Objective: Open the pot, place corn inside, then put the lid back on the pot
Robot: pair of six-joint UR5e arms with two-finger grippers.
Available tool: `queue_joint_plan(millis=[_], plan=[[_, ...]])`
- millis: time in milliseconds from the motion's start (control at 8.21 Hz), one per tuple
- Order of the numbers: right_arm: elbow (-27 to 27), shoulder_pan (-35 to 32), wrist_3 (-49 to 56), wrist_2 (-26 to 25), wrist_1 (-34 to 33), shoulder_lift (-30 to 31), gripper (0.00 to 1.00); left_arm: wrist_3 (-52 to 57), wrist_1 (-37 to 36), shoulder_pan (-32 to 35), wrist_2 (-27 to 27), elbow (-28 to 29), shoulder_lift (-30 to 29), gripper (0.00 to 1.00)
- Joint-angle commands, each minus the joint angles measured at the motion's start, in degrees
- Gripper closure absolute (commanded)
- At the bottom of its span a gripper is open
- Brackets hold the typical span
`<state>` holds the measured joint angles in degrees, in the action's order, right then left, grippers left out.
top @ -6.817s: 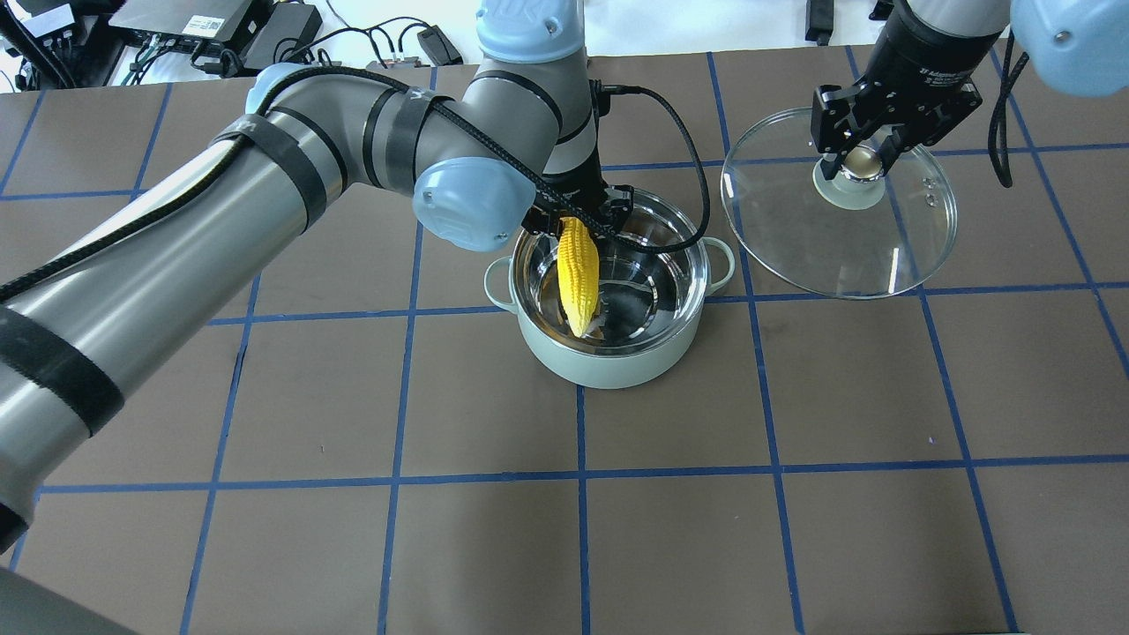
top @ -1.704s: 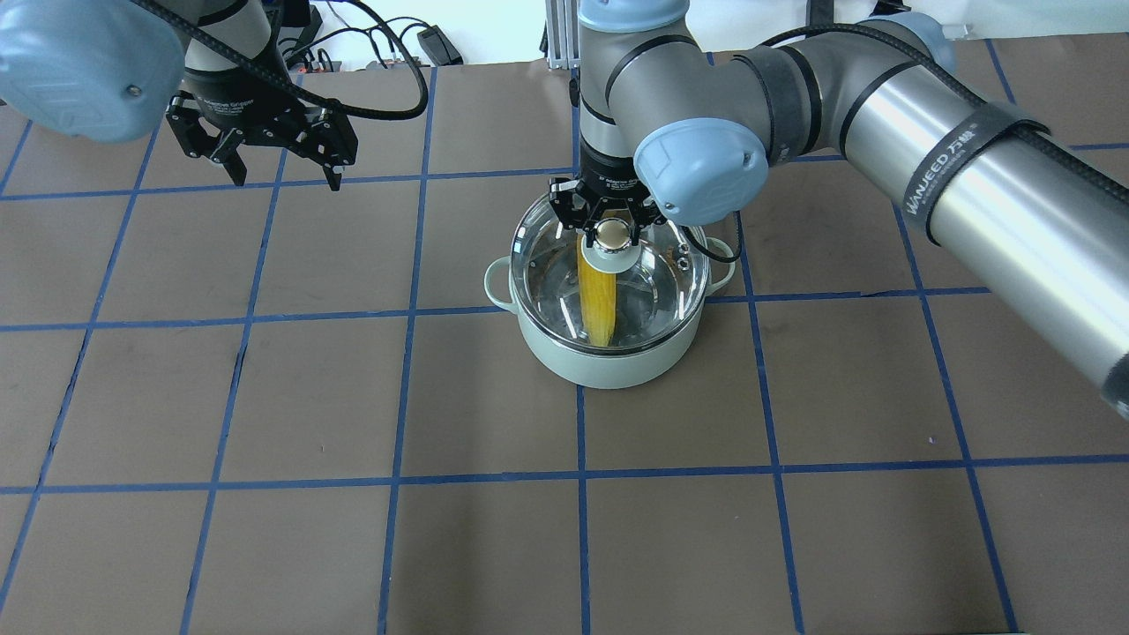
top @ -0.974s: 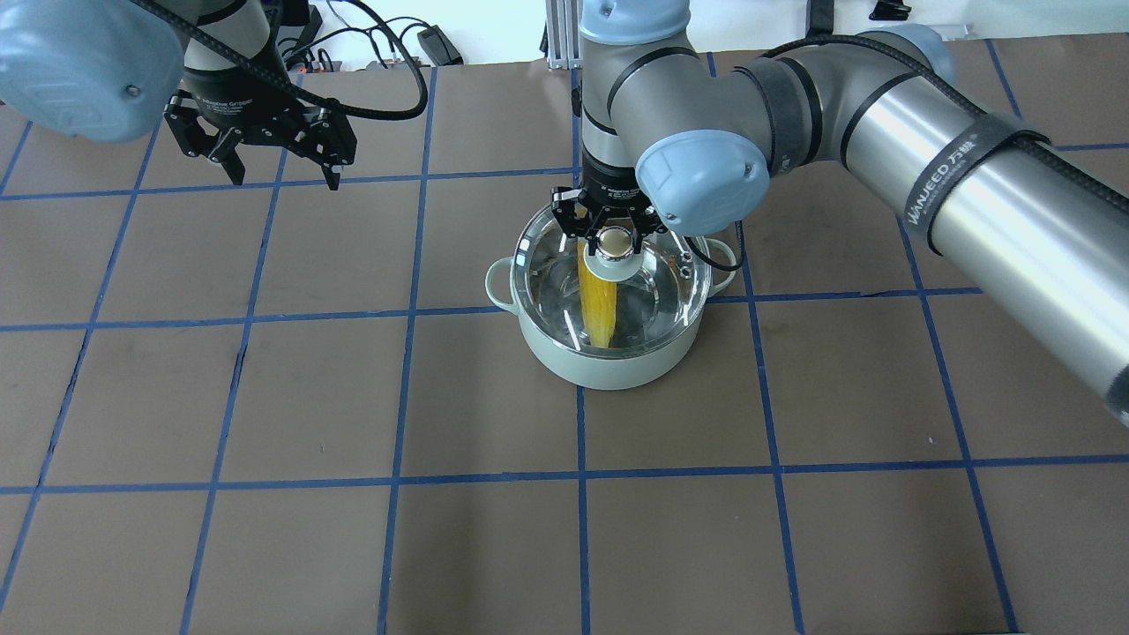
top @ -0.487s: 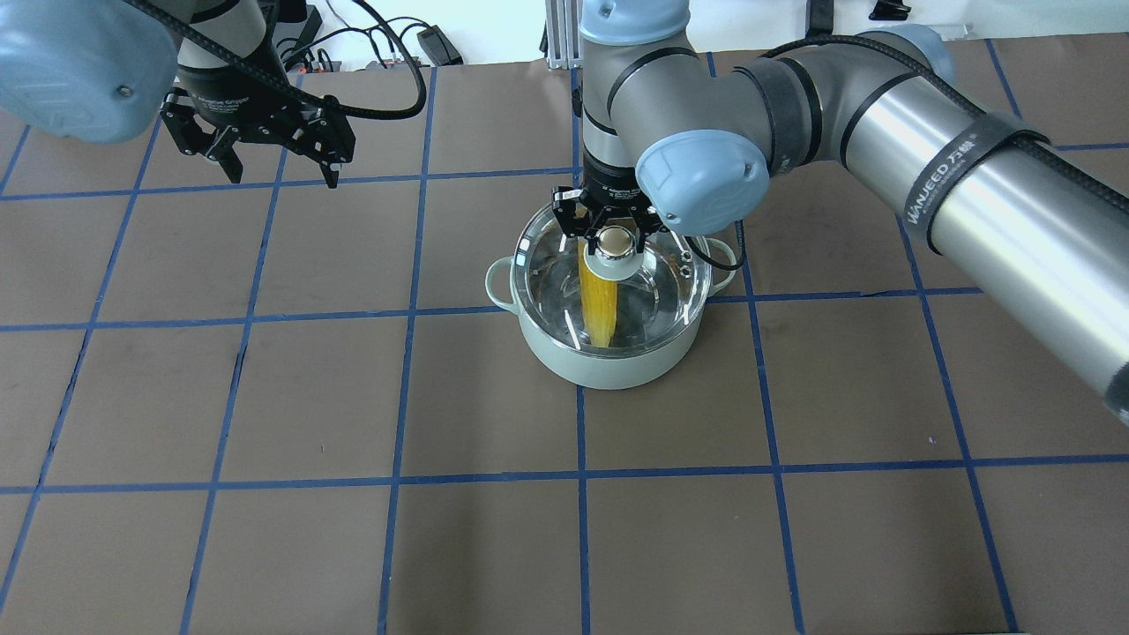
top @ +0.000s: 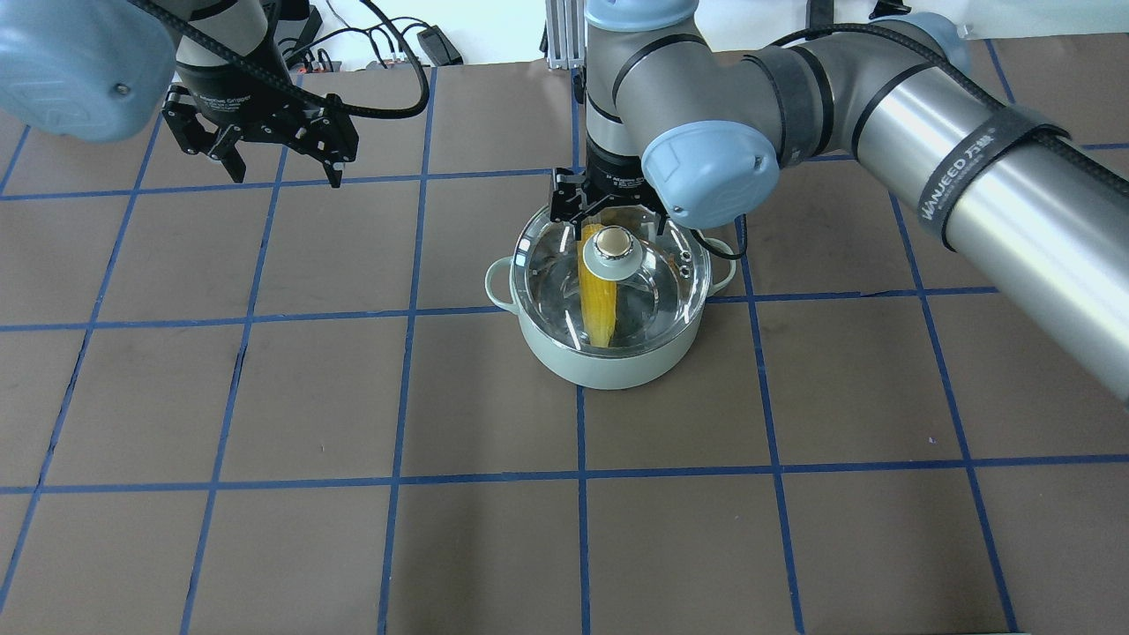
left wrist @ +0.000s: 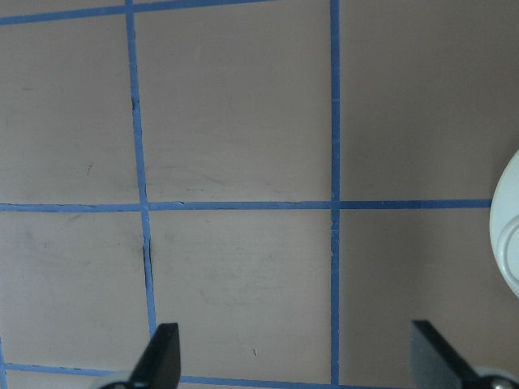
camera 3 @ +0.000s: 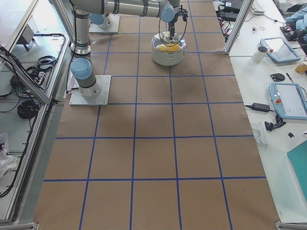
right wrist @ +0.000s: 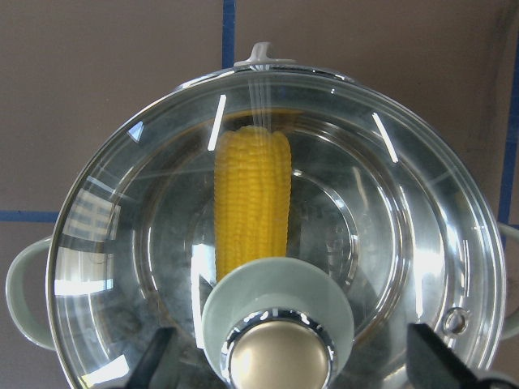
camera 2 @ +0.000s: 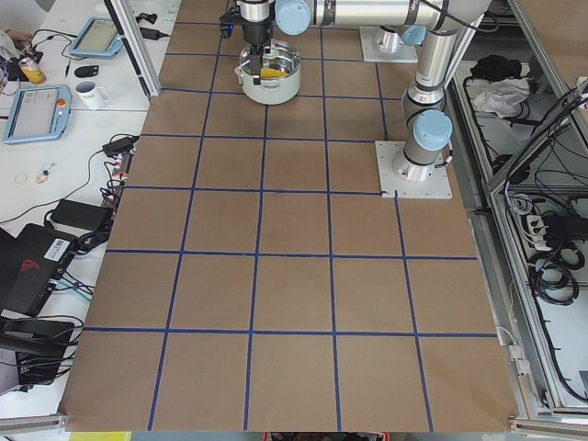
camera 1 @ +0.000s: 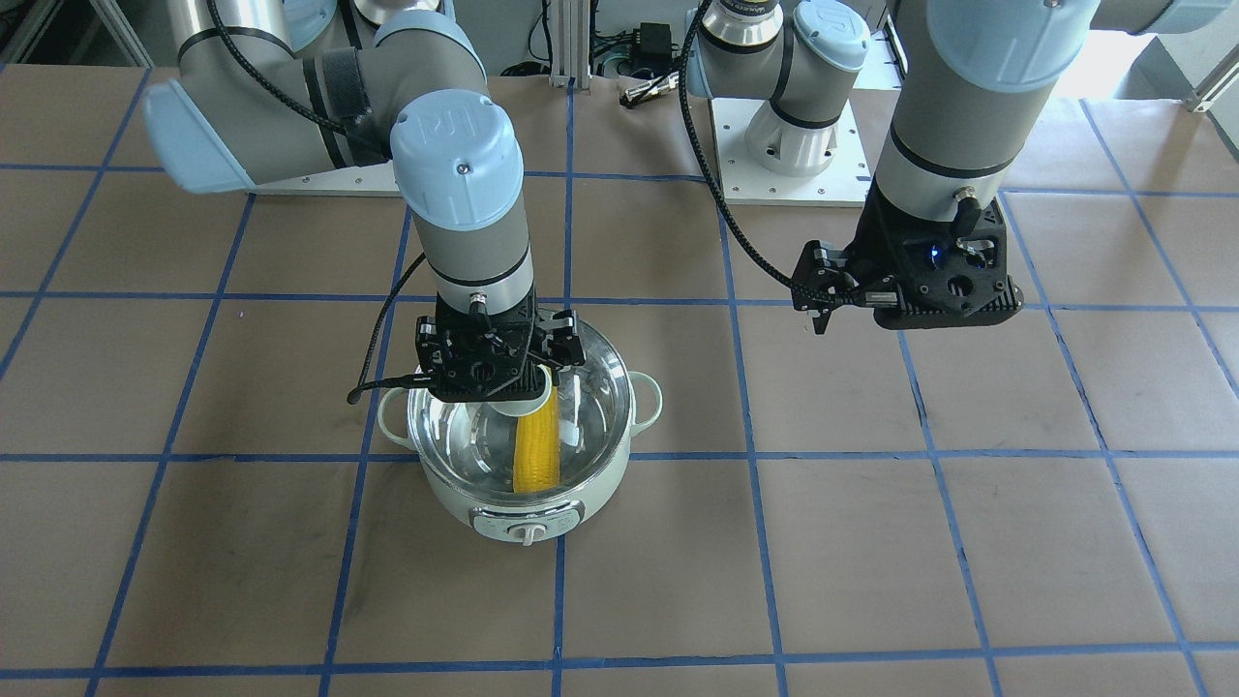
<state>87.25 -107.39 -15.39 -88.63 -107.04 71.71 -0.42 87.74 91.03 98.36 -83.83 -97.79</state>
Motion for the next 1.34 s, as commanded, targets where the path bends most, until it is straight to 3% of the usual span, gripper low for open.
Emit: queue_joint_plan(millis=[0,243,365,730,974,1217], plan=[[-0.8,5.1,8.4,-1.5,-0.2,5.7,0.0,-0.1,0.1,0.1,-2.8,0.1,-0.4,0.0],[-0.7,14.6,9.1,2.0,0.4,12.8,0.0,-0.1,0.1,0.1,-3.1,0.1,-0.3,0.0],[-0.7,16.4,9.1,2.4,1.8,14.8,0.0,0.0,0.1,0.1,-3.2,0.1,-0.3,0.0],[-0.6,16.3,9.2,-5.0,9.1,17.2,0.0,0.1,0.1,0.1,-3.1,0.1,-0.1,0.0],[0.0,16.1,9.1,-4.3,14.6,18.5,0.0,0.1,0.2,0.1,-2.9,-0.1,-0.1,0.0],[0.0,16.0,9.0,-2.4,14.7,18.5,0.0,0.1,0.2,0.2,-2.9,-0.1,-0.1,0.0]])
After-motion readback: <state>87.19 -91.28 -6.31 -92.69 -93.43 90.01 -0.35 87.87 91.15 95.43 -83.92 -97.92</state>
